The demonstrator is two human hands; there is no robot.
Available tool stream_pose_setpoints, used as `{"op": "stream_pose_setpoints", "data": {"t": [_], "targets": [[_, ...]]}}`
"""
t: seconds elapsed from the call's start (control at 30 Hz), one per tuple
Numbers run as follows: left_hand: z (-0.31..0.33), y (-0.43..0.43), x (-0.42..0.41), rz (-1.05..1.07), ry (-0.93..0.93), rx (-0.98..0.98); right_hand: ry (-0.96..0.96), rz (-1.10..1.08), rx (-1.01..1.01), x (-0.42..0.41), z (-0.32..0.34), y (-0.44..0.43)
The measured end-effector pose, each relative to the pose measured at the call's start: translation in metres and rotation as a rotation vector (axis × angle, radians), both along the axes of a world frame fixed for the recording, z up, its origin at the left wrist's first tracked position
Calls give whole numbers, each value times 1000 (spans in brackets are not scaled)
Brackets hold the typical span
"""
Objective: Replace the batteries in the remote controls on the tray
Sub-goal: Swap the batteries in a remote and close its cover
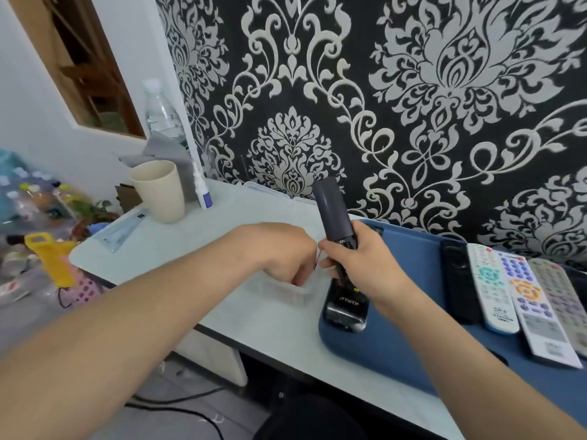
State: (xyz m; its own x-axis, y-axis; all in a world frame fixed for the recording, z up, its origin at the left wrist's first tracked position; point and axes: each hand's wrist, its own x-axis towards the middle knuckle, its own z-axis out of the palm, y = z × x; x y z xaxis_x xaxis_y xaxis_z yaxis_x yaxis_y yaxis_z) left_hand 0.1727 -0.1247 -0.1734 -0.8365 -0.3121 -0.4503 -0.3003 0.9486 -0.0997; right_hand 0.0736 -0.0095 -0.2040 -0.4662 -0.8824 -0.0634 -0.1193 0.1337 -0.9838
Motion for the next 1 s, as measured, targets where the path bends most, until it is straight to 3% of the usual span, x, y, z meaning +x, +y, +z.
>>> {"op": "stream_pose_setpoints", "data": {"t": [0.13,0.27,0.33,0.4,0.47,0.53,0.63,0.77,0.83,0.9,1.0], "targets": [[-7,4,-6,-32,-1,-26,-43,-26,-18,4,-2,0],[0,-5,-1,7,173,-13,-300,-98,-62,-2,-1,7],[8,-9,6,220,465,236,-449,-113,-76,-5,1,14],[17,-1,9,459,777,728,-572,-100,-104,-10,4,23],[23,15,6,504,937,1102,-651,-67,-138,-15,10,33],[24,32,-3,476,1019,1258,-687,-42,-180,-20,19,42],[21,46,-18,518,1089,1334,-643,-41,-223,-29,30,54],[19,52,-29,543,1121,1177,-509,-65,-180,-34,31,59],[20,38,-26,622,1111,937,-481,-96,-145,-34,27,57],[17,17,-19,657,940,613,-464,-105,-118,-34,23,51],[7,7,-18,560,537,362,-435,-89,-98,-34,18,42]]}}
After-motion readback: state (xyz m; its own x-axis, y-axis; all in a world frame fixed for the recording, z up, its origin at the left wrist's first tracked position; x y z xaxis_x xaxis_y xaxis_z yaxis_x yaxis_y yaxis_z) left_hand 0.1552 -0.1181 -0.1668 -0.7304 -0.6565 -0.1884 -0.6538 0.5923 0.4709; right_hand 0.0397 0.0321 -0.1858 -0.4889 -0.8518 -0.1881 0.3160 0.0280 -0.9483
